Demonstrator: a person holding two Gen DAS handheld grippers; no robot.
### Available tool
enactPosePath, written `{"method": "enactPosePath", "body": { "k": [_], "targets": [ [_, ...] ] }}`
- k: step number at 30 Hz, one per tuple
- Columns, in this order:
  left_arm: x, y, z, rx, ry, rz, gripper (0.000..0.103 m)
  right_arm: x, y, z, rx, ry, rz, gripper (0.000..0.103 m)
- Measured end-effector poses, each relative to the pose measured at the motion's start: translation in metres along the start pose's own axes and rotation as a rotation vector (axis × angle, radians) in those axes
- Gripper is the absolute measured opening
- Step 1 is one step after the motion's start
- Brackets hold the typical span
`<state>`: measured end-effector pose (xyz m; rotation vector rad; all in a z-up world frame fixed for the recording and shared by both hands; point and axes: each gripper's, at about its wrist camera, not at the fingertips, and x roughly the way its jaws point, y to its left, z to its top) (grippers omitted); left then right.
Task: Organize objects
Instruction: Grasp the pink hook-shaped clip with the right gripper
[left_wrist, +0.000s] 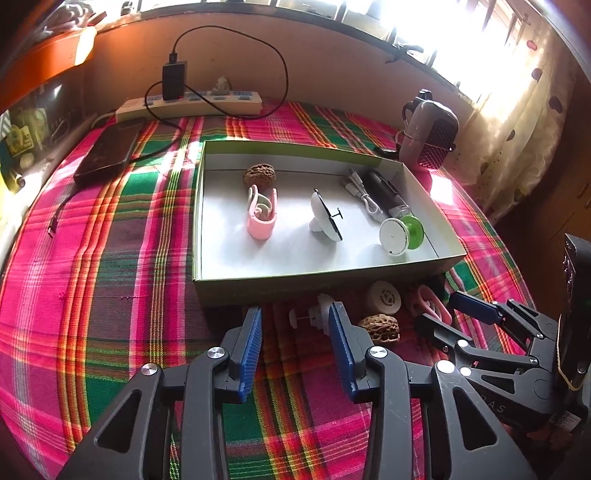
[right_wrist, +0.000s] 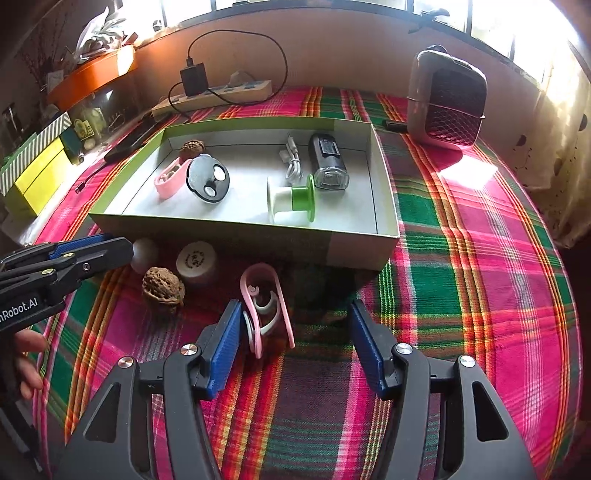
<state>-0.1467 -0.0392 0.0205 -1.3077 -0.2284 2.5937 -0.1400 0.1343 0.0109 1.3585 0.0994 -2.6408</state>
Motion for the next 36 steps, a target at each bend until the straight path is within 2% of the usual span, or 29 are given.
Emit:
{"method": "enactPosePath", "body": {
  "k": [14, 25, 33, 36],
  "targets": [
    [0.014, -0.013, 0.003, 0.051, 0.032, 0.02, 0.035, 0.0, 0.005, 0.002, -0.115, -0.01, -0.02, 0.058],
    [0.02, -0.017, 0.002, 0.068, 0.031, 0.052, 0.035, 0.001, -0.001, 0.002, -0.1, -0.02, 0.016, 0.058],
    [0.02, -0.018, 0.002, 0.077, 0.024, 0.069, 0.032, 0.0, 0.001, 0.0, -0.101, -0.026, 0.039, 0.048],
    [0.02, -0.018, 0.001, 0.078, 0.021, 0.075, 0.03, -0.001, 0.001, 0.0, -0.102, -0.03, 0.042, 0.04]
  ]
}}
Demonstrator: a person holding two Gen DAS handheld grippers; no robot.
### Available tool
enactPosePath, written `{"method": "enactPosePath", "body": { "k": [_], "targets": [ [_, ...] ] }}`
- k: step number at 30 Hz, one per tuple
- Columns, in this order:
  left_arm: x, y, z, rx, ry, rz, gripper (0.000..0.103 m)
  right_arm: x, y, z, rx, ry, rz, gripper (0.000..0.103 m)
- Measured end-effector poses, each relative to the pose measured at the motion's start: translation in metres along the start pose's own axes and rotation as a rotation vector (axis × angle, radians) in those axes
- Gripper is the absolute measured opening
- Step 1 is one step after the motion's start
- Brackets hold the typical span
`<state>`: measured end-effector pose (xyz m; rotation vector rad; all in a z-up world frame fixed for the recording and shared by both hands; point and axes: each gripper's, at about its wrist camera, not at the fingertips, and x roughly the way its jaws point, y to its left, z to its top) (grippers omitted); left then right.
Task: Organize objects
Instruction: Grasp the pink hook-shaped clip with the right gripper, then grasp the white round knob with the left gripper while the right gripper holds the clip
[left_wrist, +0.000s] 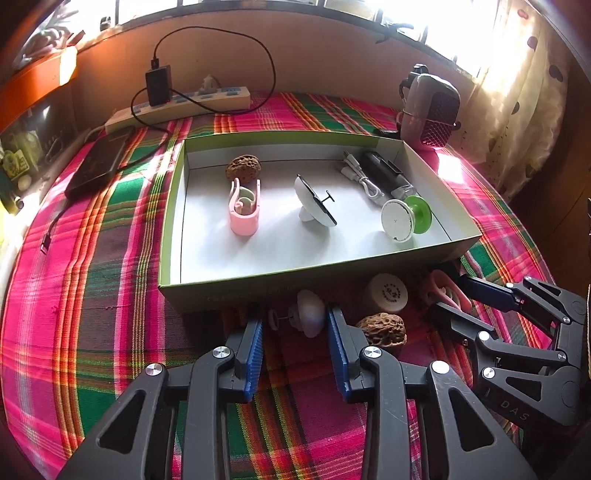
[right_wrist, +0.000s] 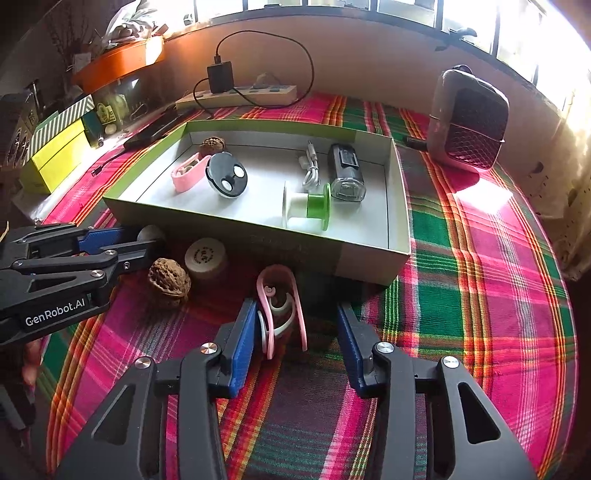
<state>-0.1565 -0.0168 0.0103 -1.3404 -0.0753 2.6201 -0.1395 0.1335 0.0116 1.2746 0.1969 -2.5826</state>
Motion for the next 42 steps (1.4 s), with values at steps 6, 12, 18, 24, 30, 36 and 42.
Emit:
{"method": "enactPosePath", "body": {
  "k": [6, 12, 18, 24, 30, 36, 42],
  "targets": [
    [-0.001, 0.0, -0.001, 0.001, -0.003, 0.004, 0.03, -0.001, 0.002, -0.001, -0.006, -0.006, 0.003, 0.027],
    [-0.001, 0.0, -0.001, 0.0, -0.003, 0.004, 0.03, -0.001, 0.001, -0.001, -0.009, -0.009, -0.001, 0.025],
    [-0.001, 0.0, -0.001, 0.0, -0.003, 0.004, 0.03, -0.001, 0.001, -0.001, -0.01, -0.01, -0.001, 0.025],
    [-0.001, 0.0, -0.002, 0.0, -0.004, 0.004, 0.03, -0.001, 0.001, -0.001, -0.009, -0.011, 0.0, 0.025],
    [-0.002, 0.0, -0.002, 0.001, -0.007, 0.009, 0.03, -0.001, 0.001, -0.002, -0.008, -0.011, 0.0, 0.025],
    [-0.01, -0.001, 0.0, 0.015, -0.032, 0.013, 0.03, -0.005, -0.002, -0.001, 0.011, -0.025, 0.021, 0.025],
    [-0.017, 0.0, 0.002, 0.013, -0.049, 0.0, 0.03, -0.011, -0.002, 0.0, 0.018, -0.039, 0.034, 0.024]
  ]
}}
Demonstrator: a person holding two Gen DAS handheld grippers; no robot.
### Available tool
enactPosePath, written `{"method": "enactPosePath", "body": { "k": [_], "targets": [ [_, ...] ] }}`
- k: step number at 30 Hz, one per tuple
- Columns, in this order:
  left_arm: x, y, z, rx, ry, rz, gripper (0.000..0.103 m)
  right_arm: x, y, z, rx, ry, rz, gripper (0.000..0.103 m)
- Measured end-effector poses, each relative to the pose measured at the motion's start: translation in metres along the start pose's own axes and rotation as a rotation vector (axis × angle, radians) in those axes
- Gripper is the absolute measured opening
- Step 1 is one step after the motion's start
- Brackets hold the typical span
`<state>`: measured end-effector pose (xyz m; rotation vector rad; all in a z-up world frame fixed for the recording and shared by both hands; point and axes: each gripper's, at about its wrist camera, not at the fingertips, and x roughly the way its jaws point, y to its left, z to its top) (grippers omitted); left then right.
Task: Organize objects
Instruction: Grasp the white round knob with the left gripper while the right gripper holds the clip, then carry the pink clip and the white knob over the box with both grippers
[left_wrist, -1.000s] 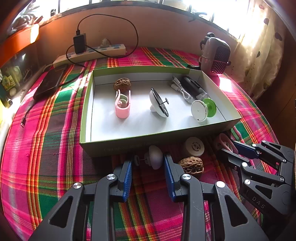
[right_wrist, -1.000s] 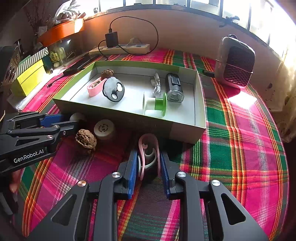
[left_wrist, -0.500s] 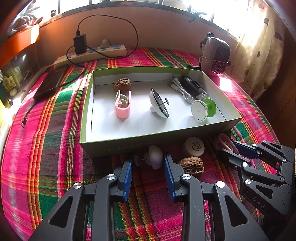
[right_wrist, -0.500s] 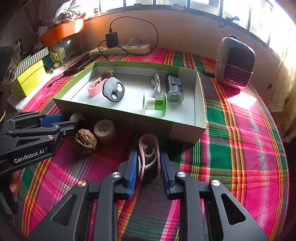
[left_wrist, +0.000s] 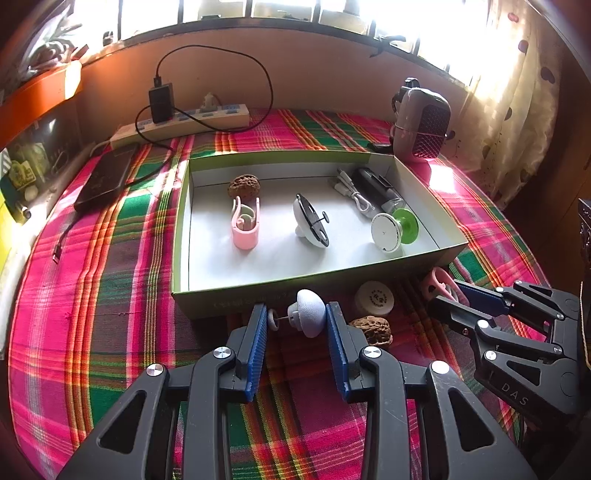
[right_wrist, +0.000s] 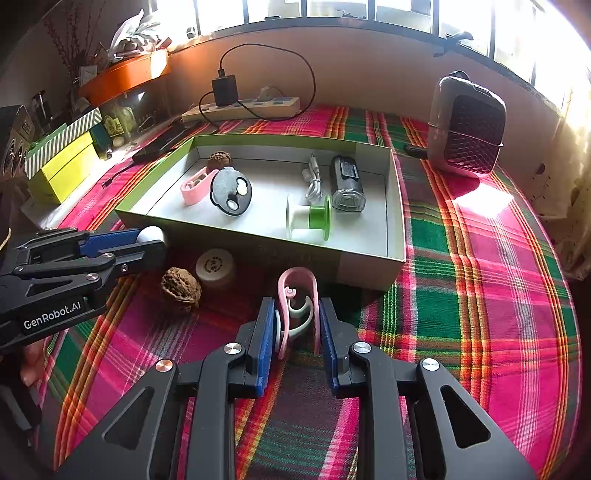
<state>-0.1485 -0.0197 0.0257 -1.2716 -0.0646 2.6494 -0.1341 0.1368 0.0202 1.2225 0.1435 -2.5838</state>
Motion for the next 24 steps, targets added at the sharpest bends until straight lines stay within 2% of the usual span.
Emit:
{"method": "enactPosePath", "body": {
  "k": [9, 16, 24],
  "targets": [
    [-0.008, 0.004, 0.01, -0.007, -0.026, 0.0, 0.03, -0.016, -0.002, 0.013, -0.002, -0.038, 0.019, 0.024],
    [-0.007, 0.005, 0.021, -0.007, -0.039, 0.001, 0.03, -0.019, -0.002, 0.042, -0.006, -0.074, 0.045, 0.024],
    [-0.002, 0.005, 0.033, 0.0, -0.05, -0.005, 0.03, -0.004, -0.004, 0.078, 0.003, -0.072, 0.068, 0.024]
  ]
}}
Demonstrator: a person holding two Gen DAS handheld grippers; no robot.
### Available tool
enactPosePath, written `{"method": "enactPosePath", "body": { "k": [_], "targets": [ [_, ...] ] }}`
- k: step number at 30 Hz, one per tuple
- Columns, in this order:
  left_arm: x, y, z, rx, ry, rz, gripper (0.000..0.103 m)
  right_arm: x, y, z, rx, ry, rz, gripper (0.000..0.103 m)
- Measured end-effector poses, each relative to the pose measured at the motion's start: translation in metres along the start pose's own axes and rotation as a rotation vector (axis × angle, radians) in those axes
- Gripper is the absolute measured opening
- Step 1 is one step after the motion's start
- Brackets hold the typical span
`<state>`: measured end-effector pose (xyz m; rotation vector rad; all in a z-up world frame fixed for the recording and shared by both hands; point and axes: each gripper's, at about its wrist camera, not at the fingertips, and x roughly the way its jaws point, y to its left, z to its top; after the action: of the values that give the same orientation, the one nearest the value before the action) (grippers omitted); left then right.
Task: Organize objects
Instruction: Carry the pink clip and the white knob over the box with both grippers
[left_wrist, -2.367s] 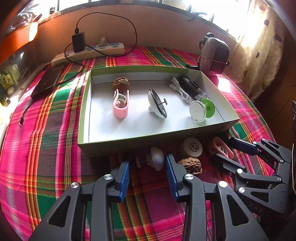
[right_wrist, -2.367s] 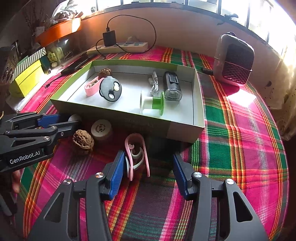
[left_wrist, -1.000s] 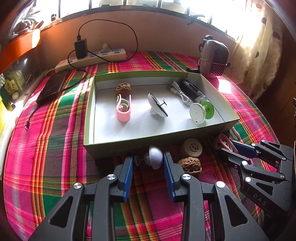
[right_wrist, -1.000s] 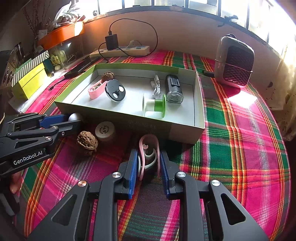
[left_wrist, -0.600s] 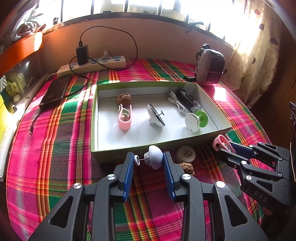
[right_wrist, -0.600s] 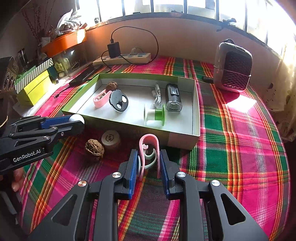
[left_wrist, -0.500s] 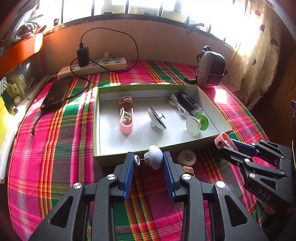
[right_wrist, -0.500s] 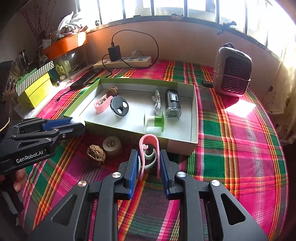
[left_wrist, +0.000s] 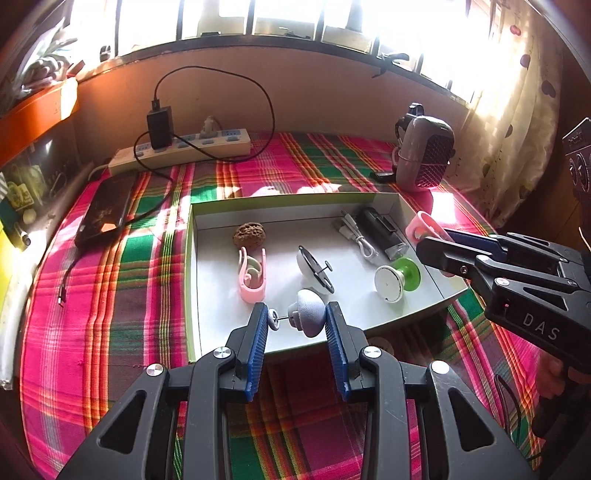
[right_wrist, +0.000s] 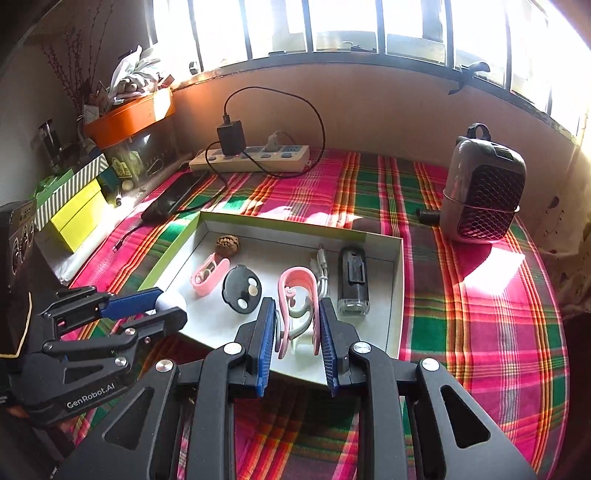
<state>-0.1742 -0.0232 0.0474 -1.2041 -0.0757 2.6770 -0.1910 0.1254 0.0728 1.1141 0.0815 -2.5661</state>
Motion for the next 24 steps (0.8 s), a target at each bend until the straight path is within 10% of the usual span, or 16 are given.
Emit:
{"method": "enactPosePath", "body": {
  "k": [24],
  "targets": [
    [0.045, 0.007, 0.013, -0.001, 0.064, 0.018, 0.03, 0.095, -0.002, 0.041, 0.003, 0.162, 0.07, 0.025]
  ]
}}
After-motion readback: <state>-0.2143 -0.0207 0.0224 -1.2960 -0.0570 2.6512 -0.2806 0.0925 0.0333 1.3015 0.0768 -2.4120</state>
